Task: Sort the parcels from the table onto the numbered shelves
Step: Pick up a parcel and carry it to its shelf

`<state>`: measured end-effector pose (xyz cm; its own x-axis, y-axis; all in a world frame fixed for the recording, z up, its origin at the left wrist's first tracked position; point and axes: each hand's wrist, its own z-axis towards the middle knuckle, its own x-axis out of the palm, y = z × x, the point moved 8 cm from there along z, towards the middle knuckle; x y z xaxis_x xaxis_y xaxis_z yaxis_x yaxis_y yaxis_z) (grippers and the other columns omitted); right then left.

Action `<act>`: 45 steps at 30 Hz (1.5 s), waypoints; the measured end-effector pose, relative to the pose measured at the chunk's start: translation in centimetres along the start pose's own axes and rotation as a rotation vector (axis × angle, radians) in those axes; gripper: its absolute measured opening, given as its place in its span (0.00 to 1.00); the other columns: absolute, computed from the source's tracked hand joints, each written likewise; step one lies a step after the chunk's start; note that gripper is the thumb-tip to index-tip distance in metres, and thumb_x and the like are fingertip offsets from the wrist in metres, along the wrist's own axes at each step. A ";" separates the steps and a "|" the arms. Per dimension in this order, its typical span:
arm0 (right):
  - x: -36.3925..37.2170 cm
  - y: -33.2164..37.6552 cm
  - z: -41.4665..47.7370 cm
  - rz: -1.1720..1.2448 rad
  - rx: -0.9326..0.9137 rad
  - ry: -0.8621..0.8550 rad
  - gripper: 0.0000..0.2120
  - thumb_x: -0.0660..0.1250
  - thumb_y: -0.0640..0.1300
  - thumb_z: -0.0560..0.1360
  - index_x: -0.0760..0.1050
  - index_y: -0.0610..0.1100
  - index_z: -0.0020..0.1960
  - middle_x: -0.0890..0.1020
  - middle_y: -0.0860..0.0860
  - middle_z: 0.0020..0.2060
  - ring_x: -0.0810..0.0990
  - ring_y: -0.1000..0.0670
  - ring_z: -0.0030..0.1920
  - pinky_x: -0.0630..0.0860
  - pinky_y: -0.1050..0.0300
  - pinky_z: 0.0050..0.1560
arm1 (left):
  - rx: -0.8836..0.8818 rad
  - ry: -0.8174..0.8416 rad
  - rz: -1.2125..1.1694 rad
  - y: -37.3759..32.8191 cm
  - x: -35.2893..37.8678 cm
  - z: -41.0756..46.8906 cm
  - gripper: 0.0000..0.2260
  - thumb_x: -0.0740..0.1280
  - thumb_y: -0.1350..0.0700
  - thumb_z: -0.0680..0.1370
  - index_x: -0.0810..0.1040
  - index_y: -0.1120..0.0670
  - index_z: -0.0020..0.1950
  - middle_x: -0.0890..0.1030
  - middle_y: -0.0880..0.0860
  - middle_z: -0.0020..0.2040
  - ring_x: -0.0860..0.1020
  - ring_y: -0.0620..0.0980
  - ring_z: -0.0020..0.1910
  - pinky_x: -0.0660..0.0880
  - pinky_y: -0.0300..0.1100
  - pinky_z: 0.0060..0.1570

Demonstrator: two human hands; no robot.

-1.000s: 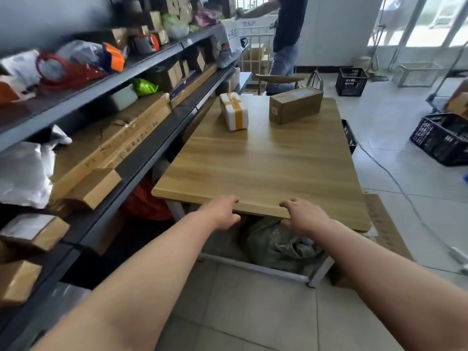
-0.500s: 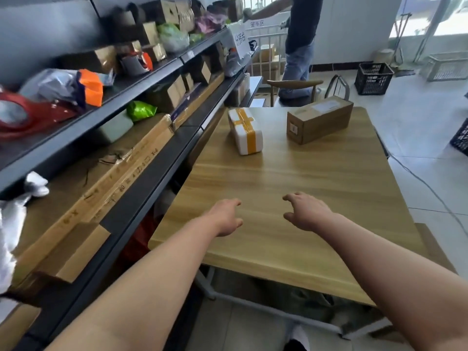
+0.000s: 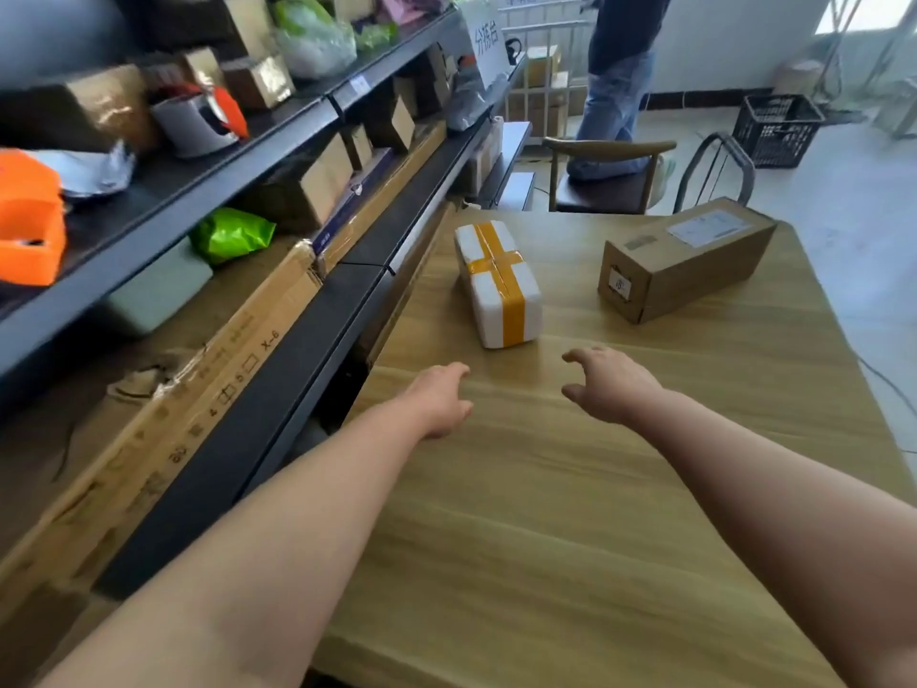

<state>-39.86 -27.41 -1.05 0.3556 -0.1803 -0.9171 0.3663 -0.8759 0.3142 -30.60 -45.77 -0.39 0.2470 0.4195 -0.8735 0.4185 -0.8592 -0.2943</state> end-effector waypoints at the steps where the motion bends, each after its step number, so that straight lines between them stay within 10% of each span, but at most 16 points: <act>1: -0.2 0.4 1.3 0.015 0.007 -0.007 0.25 0.64 0.50 0.78 0.64 0.50 0.73 0.70 0.47 0.70 0.71 0.44 0.67 0.72 0.48 0.61 | 0.005 -0.004 -0.021 0.1 -0.6 1.7 0.27 0.65 0.52 0.81 0.60 0.50 0.78 0.65 0.55 0.76 0.65 0.56 0.73 0.65 0.48 0.69; 15: 1.5 2.6 21.0 0.262 0.168 -0.127 0.27 0.59 0.51 0.81 0.56 0.51 0.77 0.56 0.46 0.77 0.60 0.42 0.75 0.62 0.46 0.70 | 0.059 -0.081 -0.445 -0.5 -3.1 23.0 0.27 0.60 0.53 0.83 0.54 0.48 0.80 0.64 0.54 0.76 0.65 0.56 0.73 0.63 0.48 0.70; 20: 2.3 1.9 22.6 0.458 0.245 -0.175 0.26 0.64 0.51 0.78 0.62 0.54 0.75 0.66 0.48 0.73 0.69 0.45 0.70 0.69 0.48 0.67 | 0.040 -0.078 -0.506 -0.1 -1.6 25.2 0.30 0.62 0.51 0.82 0.52 0.48 0.80 0.64 0.55 0.76 0.65 0.57 0.73 0.63 0.47 0.70; 45: 5.0 -2.2 3.5 0.410 0.296 -0.039 0.30 0.74 0.61 0.67 0.71 0.59 0.66 0.76 0.52 0.63 0.76 0.48 0.61 0.73 0.55 0.52 | -0.105 0.035 -0.485 -2.3 6.3 7.5 0.31 0.61 0.58 0.81 0.51 0.43 0.80 0.66 0.51 0.75 0.69 0.55 0.71 0.68 0.53 0.69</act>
<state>-41.92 -28.00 -7.19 0.3845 -0.5479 -0.7430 -0.0579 -0.8175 0.5730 -36.55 -43.37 -8.11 0.0302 0.7748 -0.6315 0.5776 -0.5292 -0.6216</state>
